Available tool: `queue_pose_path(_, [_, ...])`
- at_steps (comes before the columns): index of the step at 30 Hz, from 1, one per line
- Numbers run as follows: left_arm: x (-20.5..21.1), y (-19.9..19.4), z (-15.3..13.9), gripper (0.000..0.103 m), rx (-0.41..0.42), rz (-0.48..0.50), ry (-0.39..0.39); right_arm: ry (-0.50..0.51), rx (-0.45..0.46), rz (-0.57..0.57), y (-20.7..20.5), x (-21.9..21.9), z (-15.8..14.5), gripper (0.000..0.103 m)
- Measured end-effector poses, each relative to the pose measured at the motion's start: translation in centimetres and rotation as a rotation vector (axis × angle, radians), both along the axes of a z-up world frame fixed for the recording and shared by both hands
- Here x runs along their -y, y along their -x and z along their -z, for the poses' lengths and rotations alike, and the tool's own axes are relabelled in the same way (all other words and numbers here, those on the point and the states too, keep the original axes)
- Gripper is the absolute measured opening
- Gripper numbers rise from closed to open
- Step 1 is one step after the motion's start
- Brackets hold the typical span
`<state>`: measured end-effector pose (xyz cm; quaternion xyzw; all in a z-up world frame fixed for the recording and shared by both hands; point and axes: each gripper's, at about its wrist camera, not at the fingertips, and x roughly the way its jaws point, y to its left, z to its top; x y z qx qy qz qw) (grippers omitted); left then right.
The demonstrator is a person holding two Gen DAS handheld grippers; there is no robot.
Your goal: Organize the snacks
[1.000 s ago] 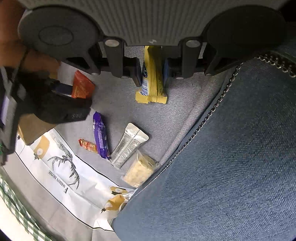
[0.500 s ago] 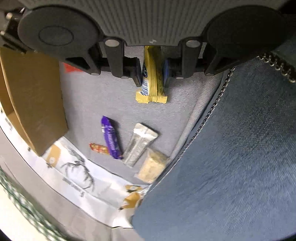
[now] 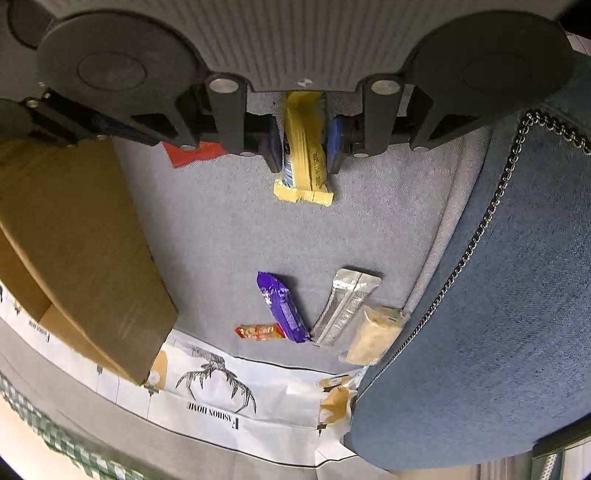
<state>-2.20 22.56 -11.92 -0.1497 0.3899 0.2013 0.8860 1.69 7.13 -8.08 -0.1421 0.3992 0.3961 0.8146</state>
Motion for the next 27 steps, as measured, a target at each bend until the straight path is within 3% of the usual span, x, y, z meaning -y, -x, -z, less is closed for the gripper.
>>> queue_pose_path(6, [0.3, 0.5, 0.0, 0.042, -0.019, -0.019, -0.005, 0.012, -0.001, -0.016, 0.5, 0.4, 0.3, 0.062])
queue_pose_path(11, [0.6, 0.8, 0.1, 0.042, -0.043, -0.015, -0.013, 0.015, 0.005, -0.02, 0.5, 0.3, 0.4, 0.063])
queue_pose_path(16, [1.3, 0.6, 0.4, 0.042, -0.066, 0.002, -0.067, 0.016, 0.018, -0.028, 0.5, 0.4, 0.3, 0.049])
queue_pose_path(22, [1.4, 0.7, 0.4, 0.042, -0.072, -0.008, -0.076, 0.026, 0.028, -0.027, 0.8, 0.5, 0.2, 0.046])
queue_pose_path(24, [1.4, 0.8, 0.4, 0.037, -0.074, -0.009, -0.079, 0.031, 0.033, -0.028, 1.0, 0.6, 0.2, 0.046])
queue_pose_path(25, [1.5, 0.8, 0.5, 0.025, -0.074, -0.006, -0.083, 0.035, 0.038, -0.03, 1.0, 0.6, 0.2, 0.046])
queue_pose_path(27, [1.5, 0.9, 0.4, 0.016, -0.072, 0.0, -0.086, 0.043, 0.053, -0.038, 1.3, 0.6, 0.1, 0.045])
